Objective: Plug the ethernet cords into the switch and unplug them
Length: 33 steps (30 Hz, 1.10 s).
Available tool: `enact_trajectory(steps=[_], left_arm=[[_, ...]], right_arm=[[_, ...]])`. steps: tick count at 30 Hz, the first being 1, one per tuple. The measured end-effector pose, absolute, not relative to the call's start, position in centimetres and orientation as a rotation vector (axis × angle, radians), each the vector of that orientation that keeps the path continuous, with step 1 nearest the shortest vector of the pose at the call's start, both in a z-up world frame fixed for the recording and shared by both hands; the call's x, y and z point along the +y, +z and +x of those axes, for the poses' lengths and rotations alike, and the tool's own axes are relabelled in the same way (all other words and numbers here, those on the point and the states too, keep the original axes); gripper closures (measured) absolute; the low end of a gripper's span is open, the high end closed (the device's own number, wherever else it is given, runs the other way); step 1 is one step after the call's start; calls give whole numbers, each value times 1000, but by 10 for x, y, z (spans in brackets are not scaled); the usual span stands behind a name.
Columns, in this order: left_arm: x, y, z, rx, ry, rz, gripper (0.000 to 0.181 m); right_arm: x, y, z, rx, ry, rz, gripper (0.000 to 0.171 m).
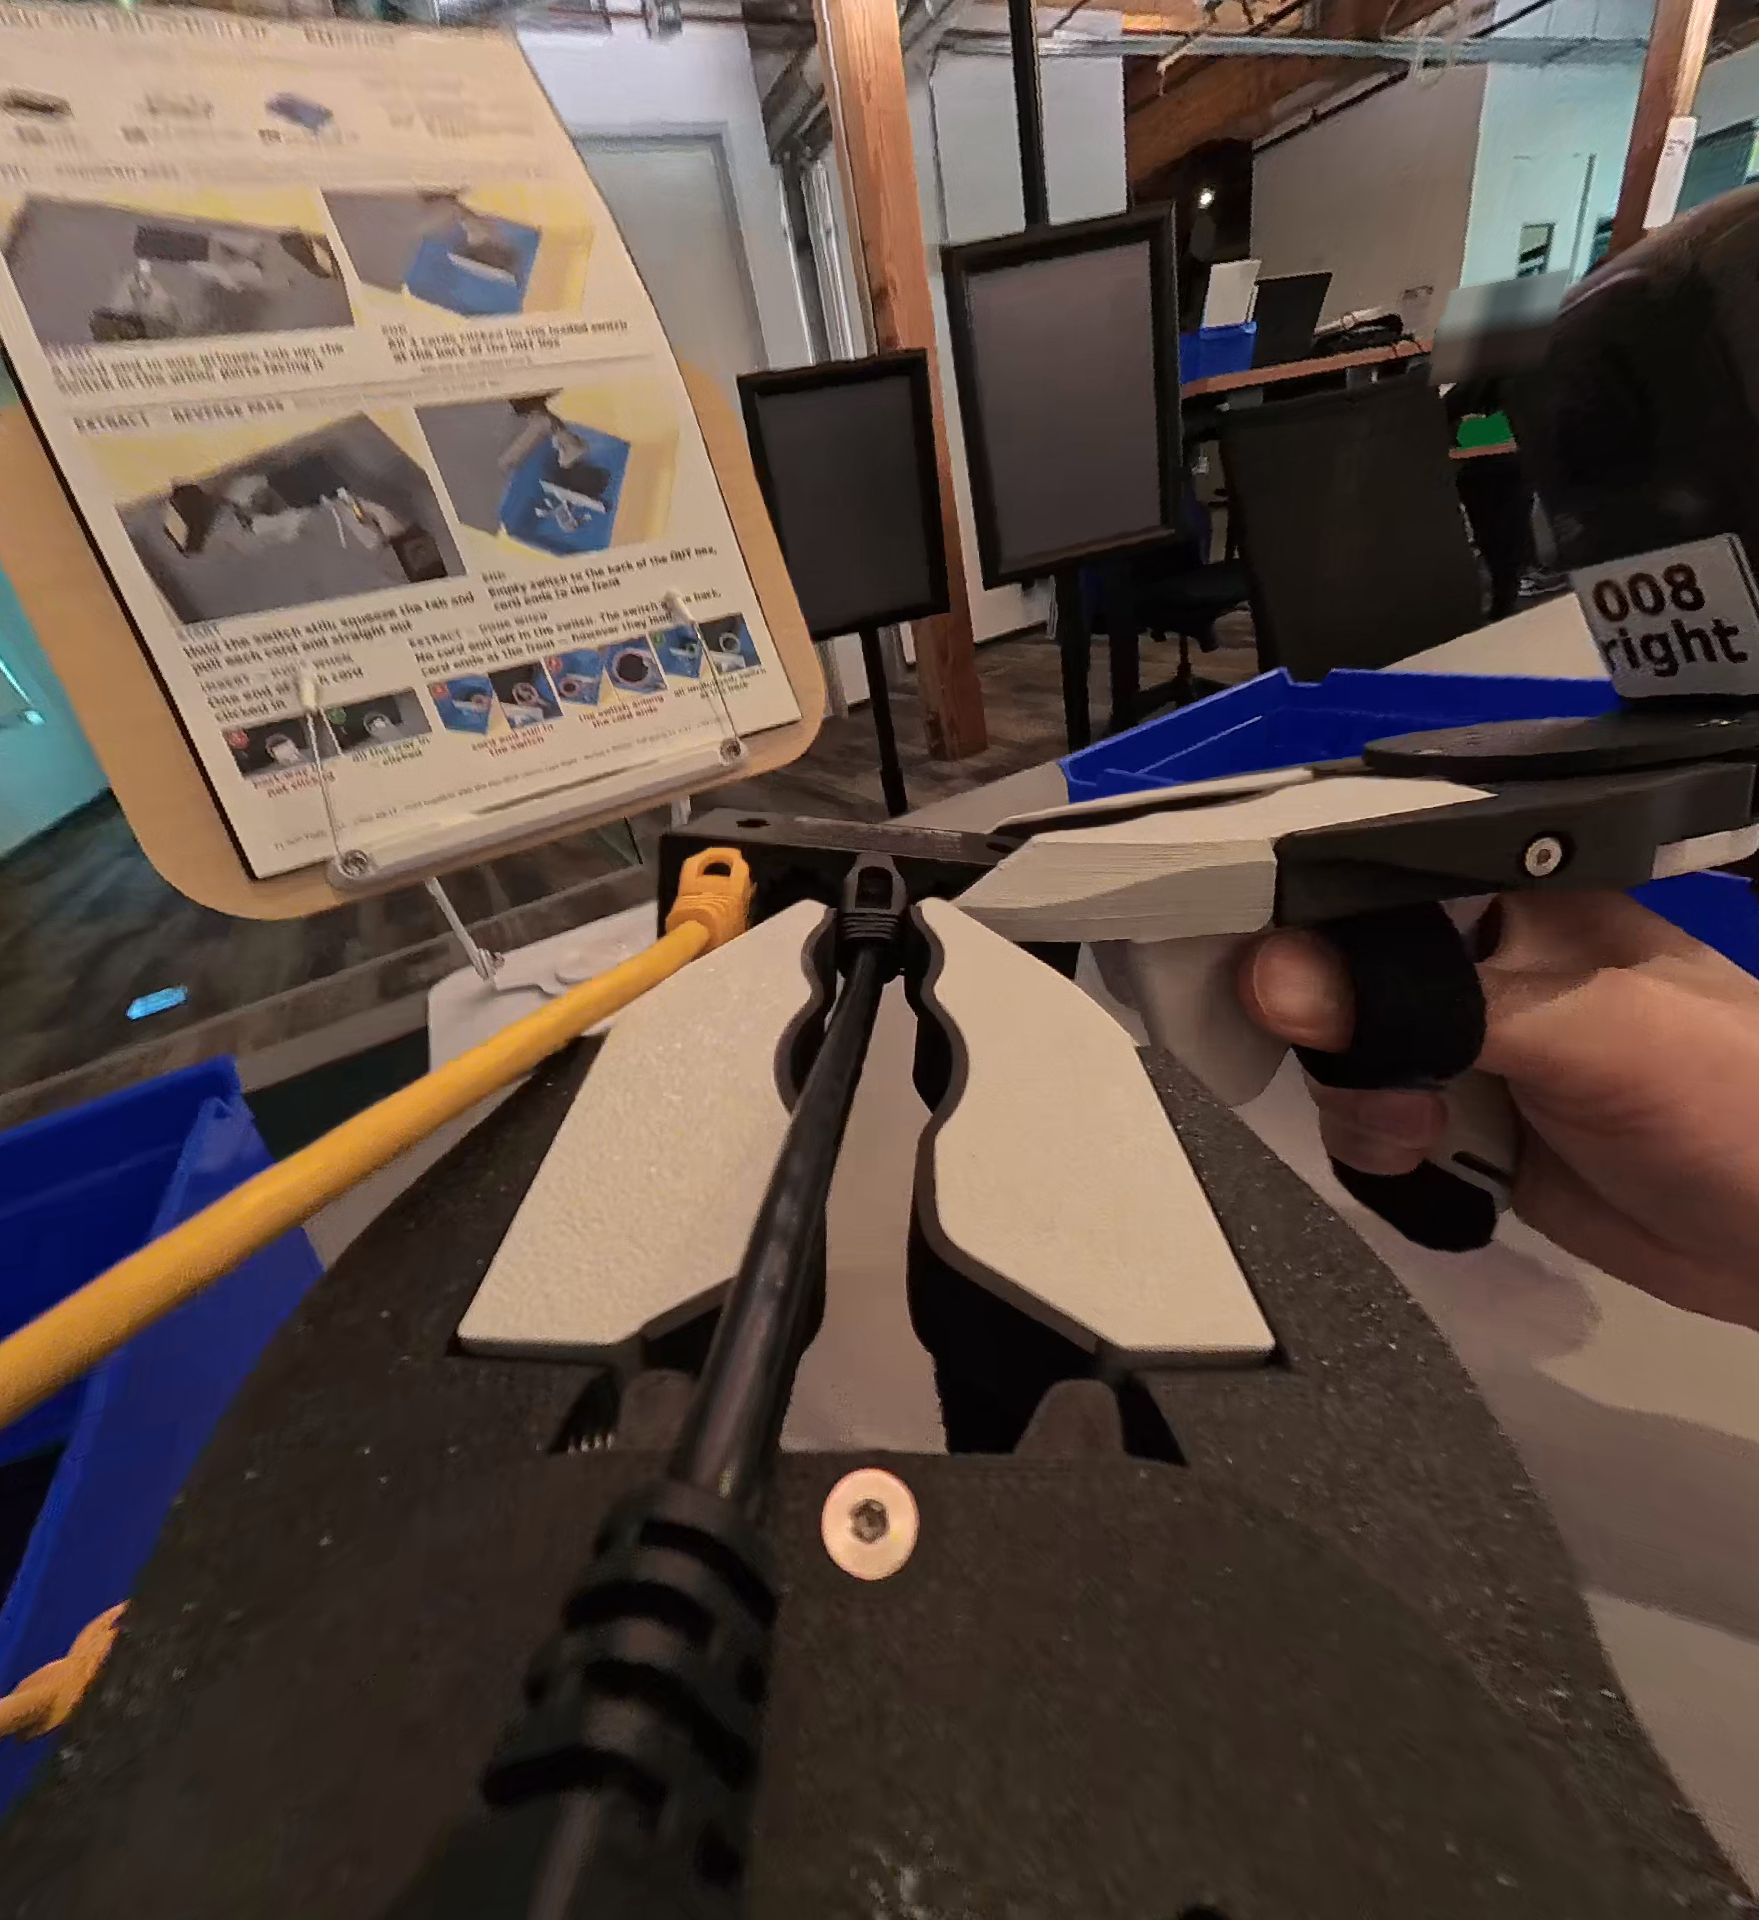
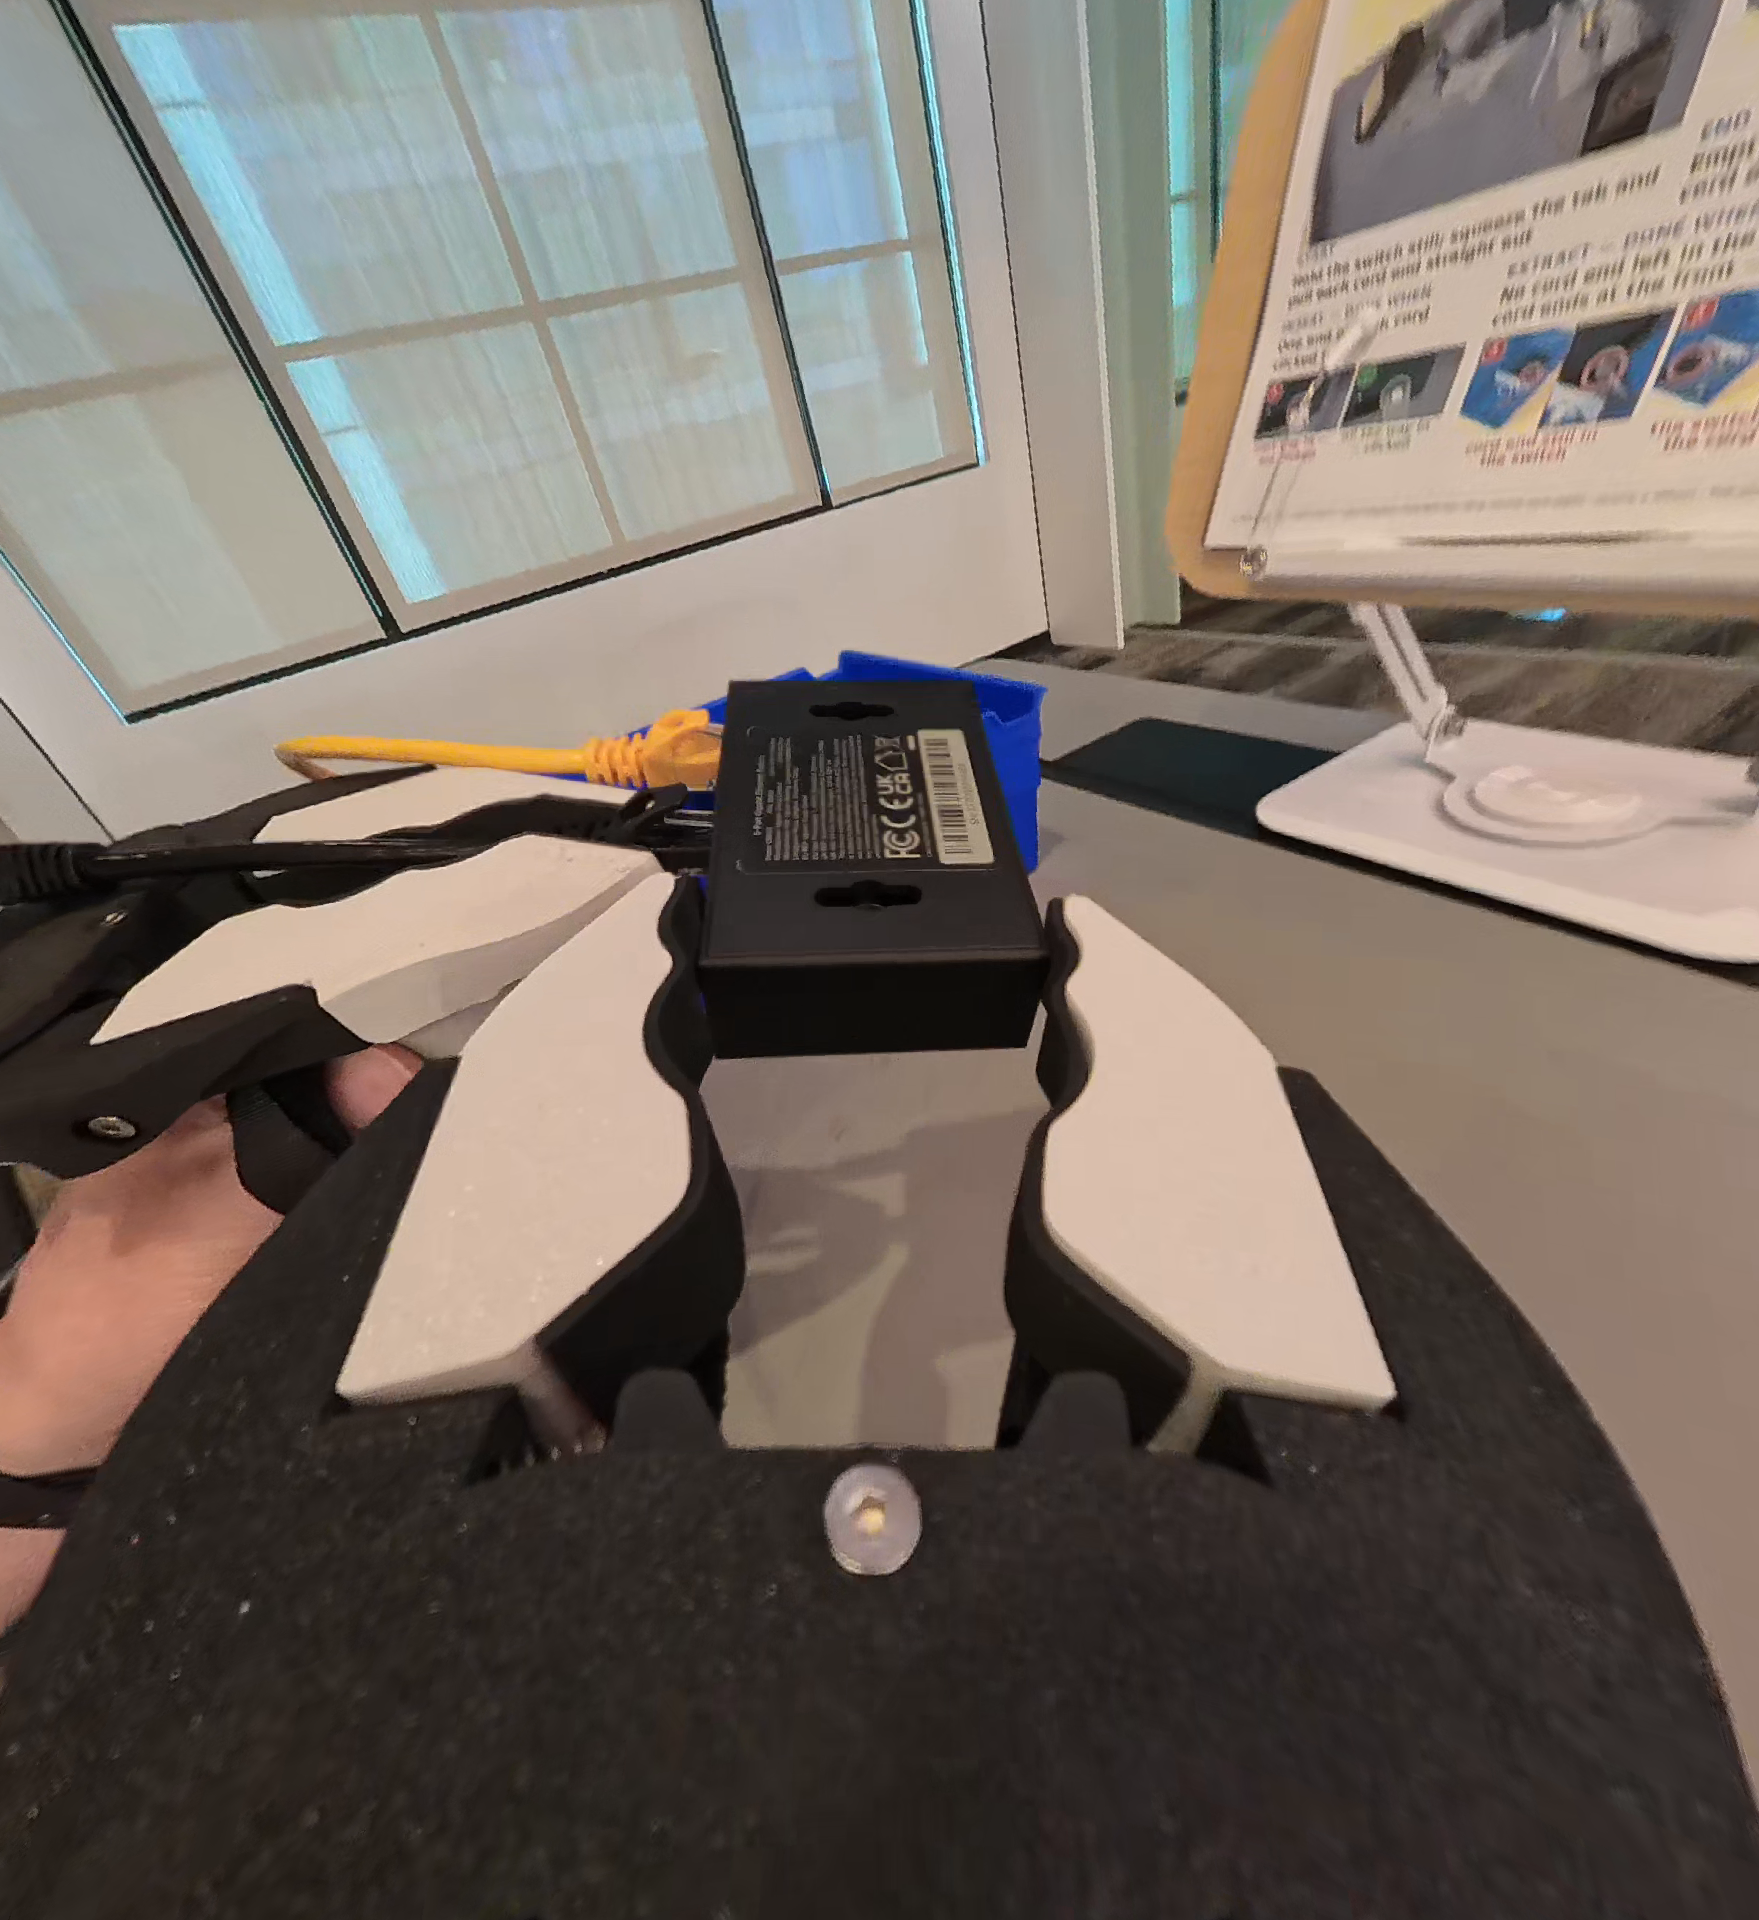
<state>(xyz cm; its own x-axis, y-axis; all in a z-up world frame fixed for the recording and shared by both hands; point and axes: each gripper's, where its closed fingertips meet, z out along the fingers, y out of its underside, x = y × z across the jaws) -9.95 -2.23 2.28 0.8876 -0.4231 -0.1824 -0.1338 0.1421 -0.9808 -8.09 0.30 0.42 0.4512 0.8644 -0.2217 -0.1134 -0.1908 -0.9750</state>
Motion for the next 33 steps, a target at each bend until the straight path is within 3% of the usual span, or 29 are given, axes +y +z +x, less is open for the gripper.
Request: enact_trajectory(steps=[7,14,27,33], left_arm=[[-43,52,-101,454,-279,-1262,170],[-55,66,-101,442,-318,-1169,170],[-61,71,-99,430,-401,-1139,170],[-62,71,-97,434,-394,-1135,169]], right_arm=[[-27,45,-77,-830,1071,-1280,111],[-45,57,-84,-935,1069,-1228,86],[-61,70,-88,-922,1239,-1091,63],[-56,68,-89,-898,1289,-1101,66]])
